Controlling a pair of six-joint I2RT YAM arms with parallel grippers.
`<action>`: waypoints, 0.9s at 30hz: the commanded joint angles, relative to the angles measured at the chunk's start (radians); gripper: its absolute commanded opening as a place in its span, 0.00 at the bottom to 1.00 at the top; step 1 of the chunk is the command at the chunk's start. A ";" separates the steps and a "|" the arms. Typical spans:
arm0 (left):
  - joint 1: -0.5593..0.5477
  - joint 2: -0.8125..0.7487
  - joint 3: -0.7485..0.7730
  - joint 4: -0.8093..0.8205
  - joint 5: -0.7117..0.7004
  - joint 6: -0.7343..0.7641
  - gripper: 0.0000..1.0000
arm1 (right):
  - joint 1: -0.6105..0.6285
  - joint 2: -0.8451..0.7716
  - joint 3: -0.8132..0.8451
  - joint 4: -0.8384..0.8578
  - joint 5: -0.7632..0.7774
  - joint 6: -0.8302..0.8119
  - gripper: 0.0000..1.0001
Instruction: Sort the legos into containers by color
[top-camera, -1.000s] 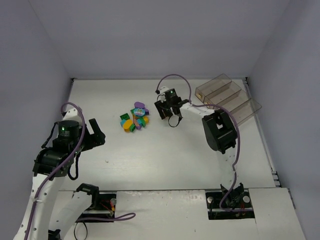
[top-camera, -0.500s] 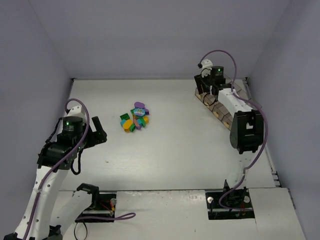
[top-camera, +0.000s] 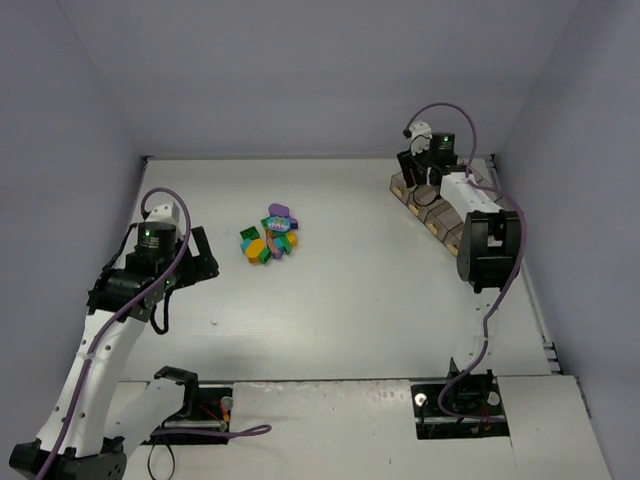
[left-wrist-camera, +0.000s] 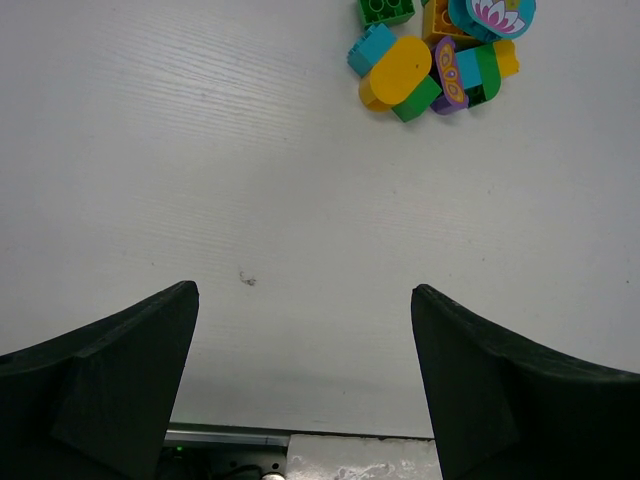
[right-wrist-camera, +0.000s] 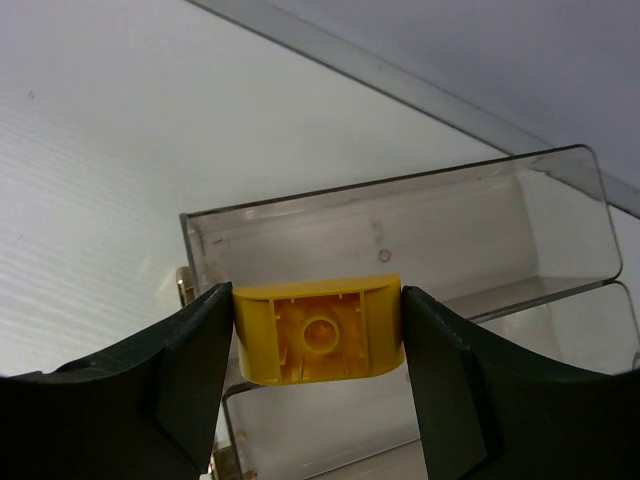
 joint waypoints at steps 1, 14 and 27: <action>-0.002 0.018 0.013 0.062 0.008 -0.012 0.81 | -0.010 -0.006 0.084 0.052 -0.012 -0.021 0.21; -0.001 0.038 0.019 0.073 0.019 -0.017 0.81 | -0.024 0.034 0.101 0.047 0.005 0.005 0.73; -0.001 0.021 0.038 0.079 0.019 -0.014 0.81 | 0.086 -0.239 -0.055 0.039 0.005 0.146 0.83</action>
